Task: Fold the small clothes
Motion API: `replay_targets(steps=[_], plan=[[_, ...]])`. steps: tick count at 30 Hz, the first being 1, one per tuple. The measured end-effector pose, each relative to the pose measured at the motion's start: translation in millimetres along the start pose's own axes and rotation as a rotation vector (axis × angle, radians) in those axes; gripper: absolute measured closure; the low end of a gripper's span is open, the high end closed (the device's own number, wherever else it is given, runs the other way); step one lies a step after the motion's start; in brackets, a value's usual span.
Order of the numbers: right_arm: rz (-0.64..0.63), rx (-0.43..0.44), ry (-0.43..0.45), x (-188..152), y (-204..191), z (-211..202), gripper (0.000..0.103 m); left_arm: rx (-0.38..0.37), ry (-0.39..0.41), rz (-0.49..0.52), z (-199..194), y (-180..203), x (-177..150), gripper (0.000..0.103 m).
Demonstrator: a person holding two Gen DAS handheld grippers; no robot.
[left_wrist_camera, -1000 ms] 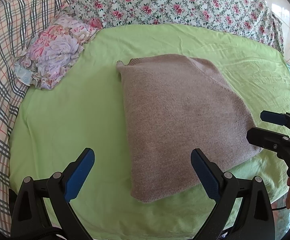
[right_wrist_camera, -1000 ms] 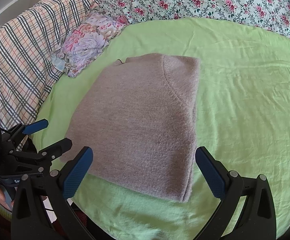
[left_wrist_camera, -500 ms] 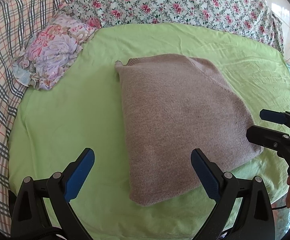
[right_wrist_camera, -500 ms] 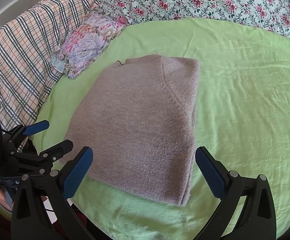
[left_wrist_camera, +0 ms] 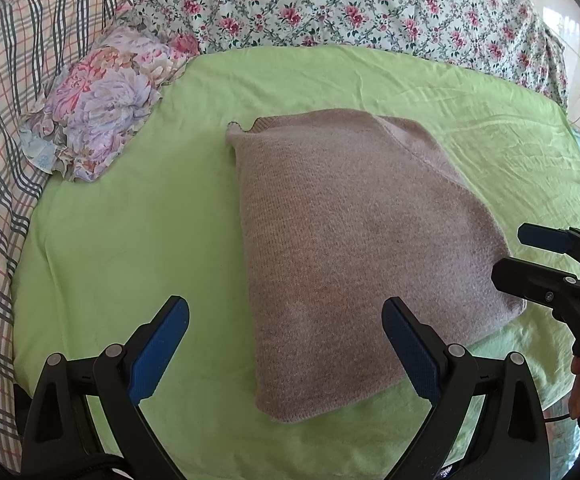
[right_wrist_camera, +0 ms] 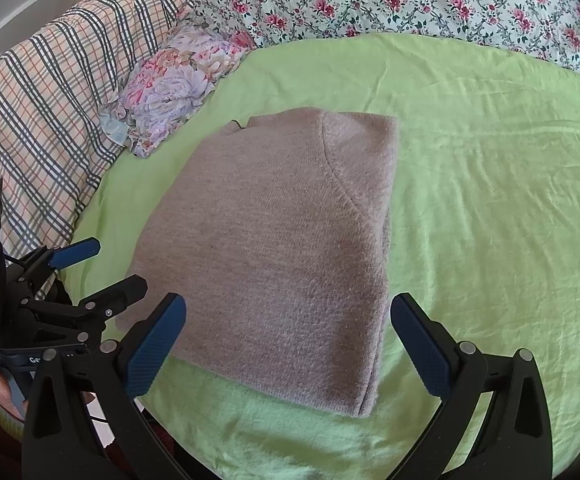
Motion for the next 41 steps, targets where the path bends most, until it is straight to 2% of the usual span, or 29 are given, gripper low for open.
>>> replay_targets(steps=[9, 12, 34, 41], plan=[[0.0, 0.001, 0.006, 2, -2, 1, 0.001, -0.004, 0.005, -0.005, 2, 3, 6, 0.006], [-0.006, 0.008, 0.007, 6, -3, 4, 0.001, -0.028, 0.01, -0.016, 3, 1, 9, 0.006], [-0.009, 0.012, 0.006, 12, -10, 11, 0.001, 0.051, 0.018, -0.005, 8, -2, 22, 0.006], [0.001, 0.011, 0.008, 7, -10, 12, 0.001, 0.028, 0.008, -0.019, 7, -3, 22, 0.005]])
Point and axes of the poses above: each gripper's, at about its wrist camera, not at the fingertips, and z roughly the way its jaws point, y to its right, x to its top, the point moved 2 cm from there along z, roughly the way its jaws point, and after that the axes turned 7 degrees about z, right-handed, at the moved point
